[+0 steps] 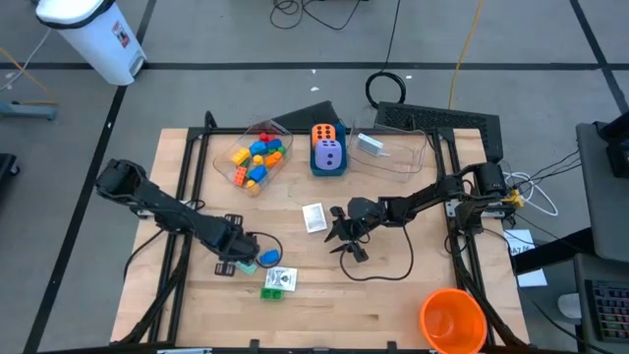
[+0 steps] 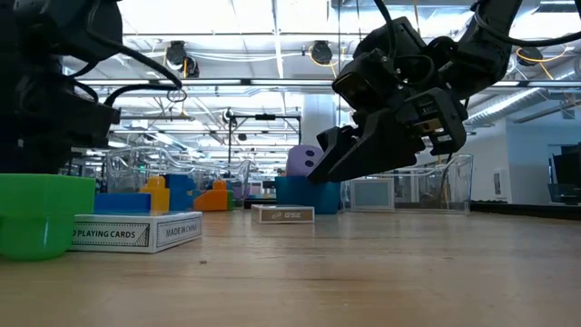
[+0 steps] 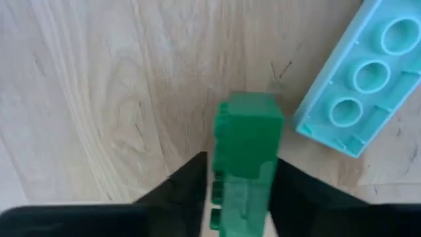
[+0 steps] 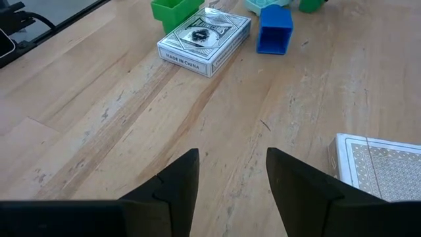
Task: Pick & Place Toys
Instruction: Put the green game piece into the left transparent bin
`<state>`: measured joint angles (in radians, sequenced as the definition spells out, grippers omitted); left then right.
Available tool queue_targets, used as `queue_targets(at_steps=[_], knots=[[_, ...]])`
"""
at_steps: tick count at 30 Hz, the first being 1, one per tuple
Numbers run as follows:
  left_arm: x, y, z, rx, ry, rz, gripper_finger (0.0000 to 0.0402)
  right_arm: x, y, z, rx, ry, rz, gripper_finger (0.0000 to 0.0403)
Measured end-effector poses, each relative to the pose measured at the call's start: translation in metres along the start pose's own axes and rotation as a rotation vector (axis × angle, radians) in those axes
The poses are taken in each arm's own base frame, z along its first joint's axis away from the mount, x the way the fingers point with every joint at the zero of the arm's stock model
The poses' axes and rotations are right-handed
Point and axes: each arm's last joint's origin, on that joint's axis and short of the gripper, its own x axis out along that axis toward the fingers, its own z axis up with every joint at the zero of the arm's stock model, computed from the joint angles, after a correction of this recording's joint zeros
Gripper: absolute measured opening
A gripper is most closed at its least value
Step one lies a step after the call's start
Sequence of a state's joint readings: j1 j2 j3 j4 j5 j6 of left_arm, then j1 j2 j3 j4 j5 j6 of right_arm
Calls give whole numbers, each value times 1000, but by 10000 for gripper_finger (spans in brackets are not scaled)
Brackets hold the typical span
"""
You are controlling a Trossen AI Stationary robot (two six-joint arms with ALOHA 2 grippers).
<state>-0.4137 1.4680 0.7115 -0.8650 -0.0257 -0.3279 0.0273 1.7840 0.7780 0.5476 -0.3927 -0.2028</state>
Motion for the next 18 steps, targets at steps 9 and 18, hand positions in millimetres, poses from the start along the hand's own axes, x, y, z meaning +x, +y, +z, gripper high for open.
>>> queue_targets(at_steps=[9, 18], knots=[[-32, 7, 6, -110, -142, -47, 90, 0, 0, 1, 5, -8, -1, 171], [-80, 12, 21, -168, -407, 107, 100, -1, -3, 18, 105, -174, -18, 169]])
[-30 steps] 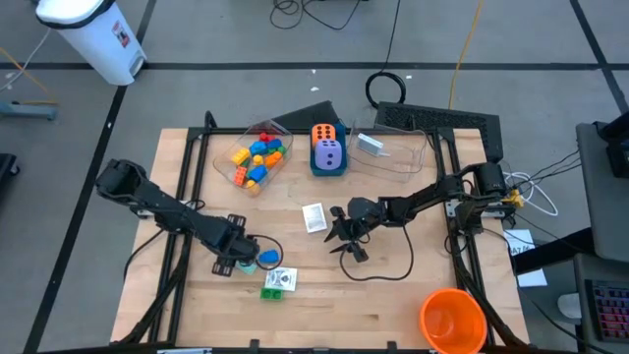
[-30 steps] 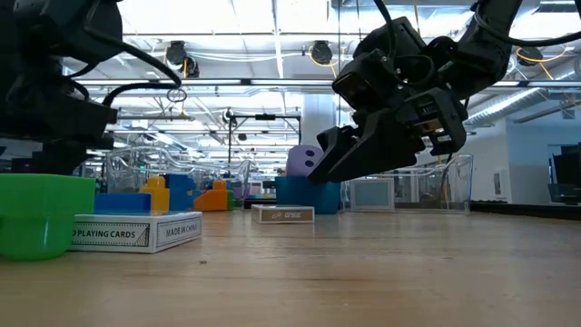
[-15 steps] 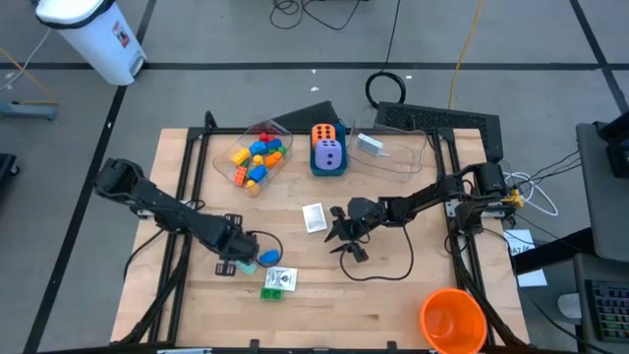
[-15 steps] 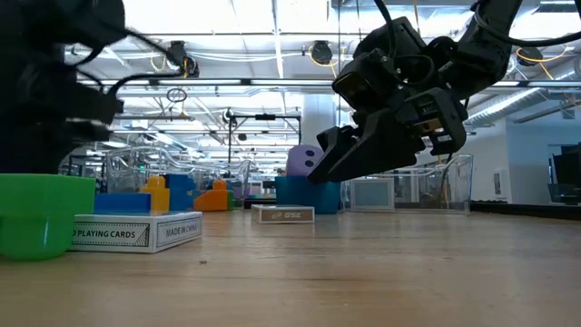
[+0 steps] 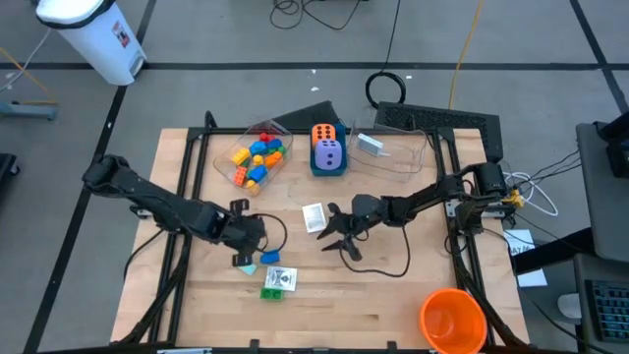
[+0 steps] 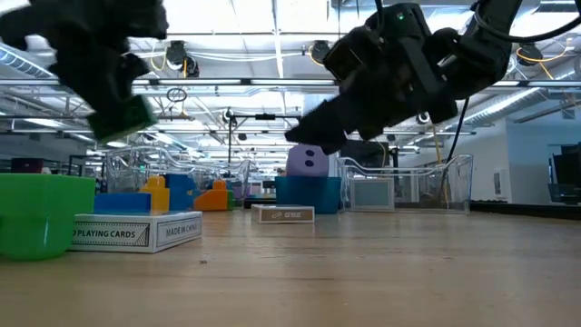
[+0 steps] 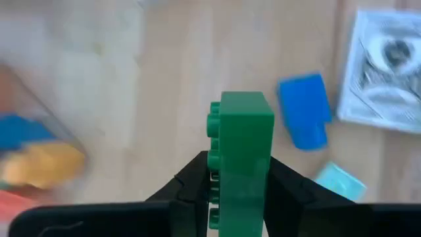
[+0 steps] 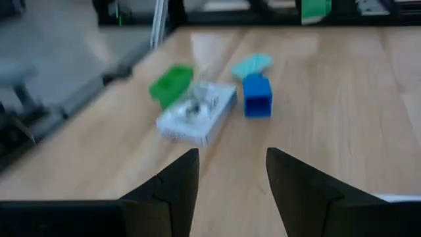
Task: Pick & Place Toys
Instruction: Put the green game piece into the left transparent bin
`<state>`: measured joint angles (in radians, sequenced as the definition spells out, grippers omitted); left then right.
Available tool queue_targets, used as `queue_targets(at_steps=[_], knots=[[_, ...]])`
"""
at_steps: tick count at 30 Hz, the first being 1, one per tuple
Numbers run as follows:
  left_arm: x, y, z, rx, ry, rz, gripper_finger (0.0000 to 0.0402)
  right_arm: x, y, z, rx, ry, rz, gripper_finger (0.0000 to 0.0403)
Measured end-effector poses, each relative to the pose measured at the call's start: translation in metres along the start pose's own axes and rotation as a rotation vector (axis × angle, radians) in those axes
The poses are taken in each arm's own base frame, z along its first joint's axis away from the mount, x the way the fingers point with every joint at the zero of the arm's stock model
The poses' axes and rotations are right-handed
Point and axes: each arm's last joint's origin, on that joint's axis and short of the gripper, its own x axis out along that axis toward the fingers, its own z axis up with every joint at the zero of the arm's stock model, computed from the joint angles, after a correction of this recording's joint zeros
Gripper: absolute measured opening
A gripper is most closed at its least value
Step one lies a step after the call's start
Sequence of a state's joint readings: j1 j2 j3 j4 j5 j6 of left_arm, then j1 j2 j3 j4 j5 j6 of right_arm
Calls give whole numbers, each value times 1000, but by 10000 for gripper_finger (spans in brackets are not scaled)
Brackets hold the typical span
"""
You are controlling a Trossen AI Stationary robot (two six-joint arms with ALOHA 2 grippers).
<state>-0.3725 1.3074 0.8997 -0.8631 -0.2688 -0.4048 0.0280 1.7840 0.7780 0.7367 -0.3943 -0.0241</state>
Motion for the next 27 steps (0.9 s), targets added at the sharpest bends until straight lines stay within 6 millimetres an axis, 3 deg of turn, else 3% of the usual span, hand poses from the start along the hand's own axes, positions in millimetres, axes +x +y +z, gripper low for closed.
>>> queue_targets(at_steps=[8, 16, 27], knots=[[13, 0, 31, 19, -164, 181, 92, -2, -3, 14, 261, -139, 5, 169], [26, -3, 55, 102, -209, 381, 99, -11, -19, 23, 336, -243, -22, 179], [23, -9, 102, 217, -244, 513, 92, -27, -51, 22, 523, -307, -139, 240]])
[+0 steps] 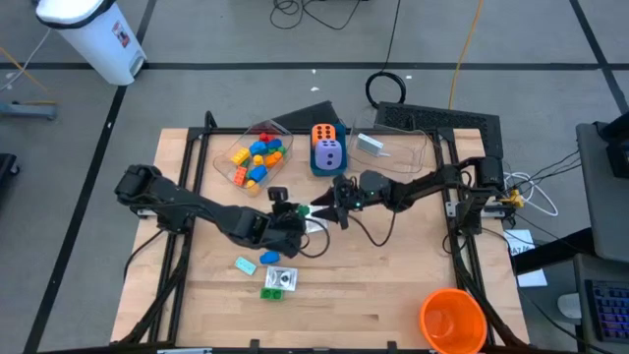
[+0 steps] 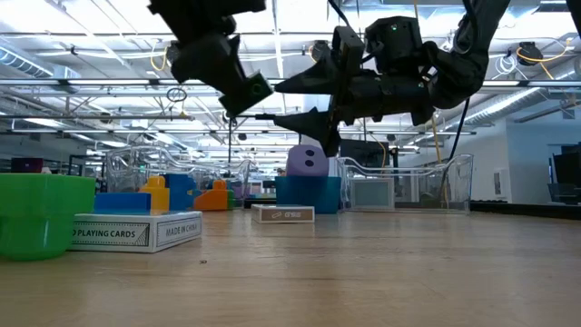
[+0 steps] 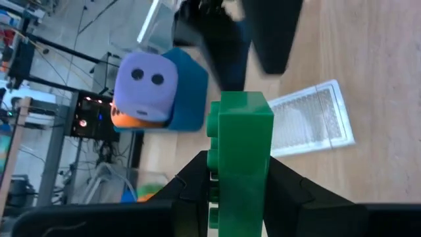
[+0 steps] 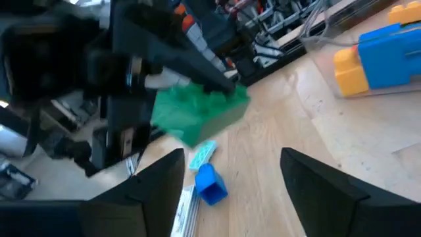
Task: Pick & Place Toys
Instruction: Put the green game piece into the left transparent bin
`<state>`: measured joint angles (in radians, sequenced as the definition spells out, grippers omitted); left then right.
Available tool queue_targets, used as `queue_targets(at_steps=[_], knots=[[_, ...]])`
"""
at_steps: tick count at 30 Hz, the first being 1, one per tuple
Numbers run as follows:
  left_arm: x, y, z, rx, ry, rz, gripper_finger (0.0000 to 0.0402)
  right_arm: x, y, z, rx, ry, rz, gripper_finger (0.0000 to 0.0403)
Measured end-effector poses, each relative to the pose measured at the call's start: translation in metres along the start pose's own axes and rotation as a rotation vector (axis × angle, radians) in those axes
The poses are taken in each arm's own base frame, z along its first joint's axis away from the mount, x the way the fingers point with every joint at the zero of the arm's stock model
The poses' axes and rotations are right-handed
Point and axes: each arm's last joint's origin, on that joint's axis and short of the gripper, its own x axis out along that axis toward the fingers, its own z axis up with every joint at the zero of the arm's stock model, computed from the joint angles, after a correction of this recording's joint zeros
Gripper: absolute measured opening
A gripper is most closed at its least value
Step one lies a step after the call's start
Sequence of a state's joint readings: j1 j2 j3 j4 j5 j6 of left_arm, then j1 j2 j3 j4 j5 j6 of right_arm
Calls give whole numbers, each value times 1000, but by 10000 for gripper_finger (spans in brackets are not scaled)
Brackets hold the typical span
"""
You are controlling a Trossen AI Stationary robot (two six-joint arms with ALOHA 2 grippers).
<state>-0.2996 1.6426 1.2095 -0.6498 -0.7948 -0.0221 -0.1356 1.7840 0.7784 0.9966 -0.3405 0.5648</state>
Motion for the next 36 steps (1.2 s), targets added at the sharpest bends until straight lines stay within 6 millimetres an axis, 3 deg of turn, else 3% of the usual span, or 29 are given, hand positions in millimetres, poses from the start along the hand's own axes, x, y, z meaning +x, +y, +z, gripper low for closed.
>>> queue_targets(at_steps=[7, 14, 22, 28, 36], knots=[[17, 6, 7, 24, 31, -18, 105, 0, 5, 4, 8, -46, 38, 278], [23, 12, 10, 11, 12, -43, 92, 0, 6, 6, 66, -67, 42, 288], [32, 18, 15, 25, -25, -53, 105, 1, 6, 5, 102, -90, 0, 282], [33, 18, 15, 49, -25, -52, 92, 1, 5, 4, 121, -89, -19, 276], [32, 17, 16, 53, -31, -55, 108, 1, 4, 3, 142, -78, -27, 231]])
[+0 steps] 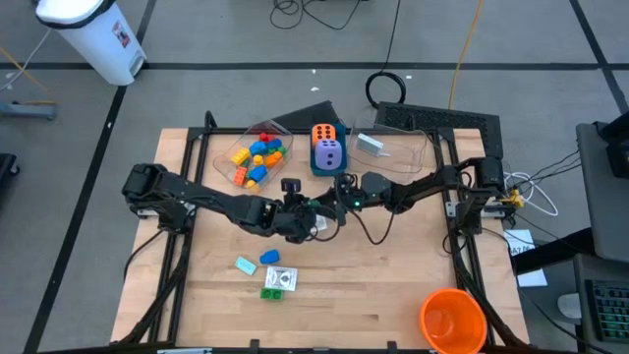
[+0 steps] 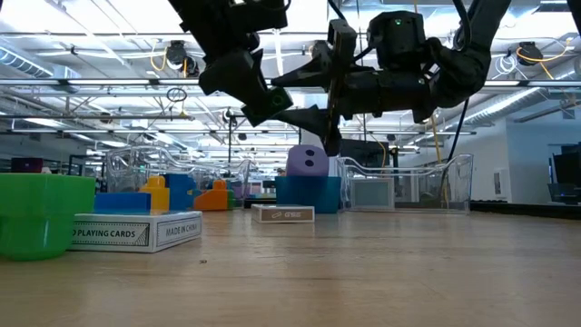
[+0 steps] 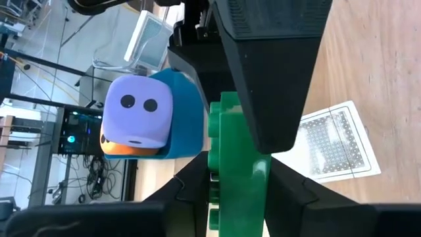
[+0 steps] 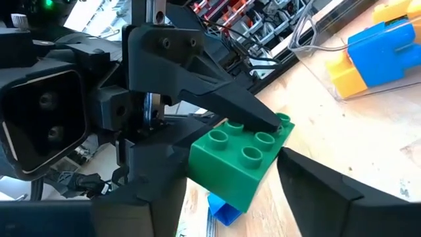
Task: Pick & Place Toys
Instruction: Put the green game piece into the left transparent bin
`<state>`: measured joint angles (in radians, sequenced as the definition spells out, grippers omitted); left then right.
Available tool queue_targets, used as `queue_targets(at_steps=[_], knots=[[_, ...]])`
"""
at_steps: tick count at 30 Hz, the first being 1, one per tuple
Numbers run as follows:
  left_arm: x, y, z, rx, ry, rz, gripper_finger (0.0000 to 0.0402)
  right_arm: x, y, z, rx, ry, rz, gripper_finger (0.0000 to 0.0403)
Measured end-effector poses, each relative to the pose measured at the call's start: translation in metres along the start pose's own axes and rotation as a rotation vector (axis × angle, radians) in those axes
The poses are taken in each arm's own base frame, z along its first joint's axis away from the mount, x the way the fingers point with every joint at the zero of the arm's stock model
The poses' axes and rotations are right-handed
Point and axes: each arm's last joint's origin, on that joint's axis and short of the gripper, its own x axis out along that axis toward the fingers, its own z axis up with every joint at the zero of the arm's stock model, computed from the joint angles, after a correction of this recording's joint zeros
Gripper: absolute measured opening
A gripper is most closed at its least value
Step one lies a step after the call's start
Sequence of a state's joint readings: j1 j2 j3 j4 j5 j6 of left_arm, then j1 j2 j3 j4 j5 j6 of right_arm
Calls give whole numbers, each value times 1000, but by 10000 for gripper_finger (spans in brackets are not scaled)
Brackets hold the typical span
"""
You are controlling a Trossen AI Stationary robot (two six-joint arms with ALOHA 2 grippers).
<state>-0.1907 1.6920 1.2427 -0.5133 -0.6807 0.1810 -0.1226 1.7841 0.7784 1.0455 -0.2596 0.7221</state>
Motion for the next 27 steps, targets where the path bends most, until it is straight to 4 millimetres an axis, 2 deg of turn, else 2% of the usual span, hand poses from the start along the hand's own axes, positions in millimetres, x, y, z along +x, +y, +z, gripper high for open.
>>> queue_targets(at_steps=[6, 10, 21, 27], knots=[[0, -1, -1, 16, 4, -4, 97, 0, 0, 0, 5, 2, -4, 184], [0, -1, -1, 22, 4, -13, 94, 0, -1, -1, 6, 4, -7, 172], [-1, -3, 5, -3, -62, -97, 182, 0, 0, -1, -50, 13, 10, 170], [-8, -5, 5, 2, -64, -115, 212, 0, 1, -1, -90, 14, 16, 170]])
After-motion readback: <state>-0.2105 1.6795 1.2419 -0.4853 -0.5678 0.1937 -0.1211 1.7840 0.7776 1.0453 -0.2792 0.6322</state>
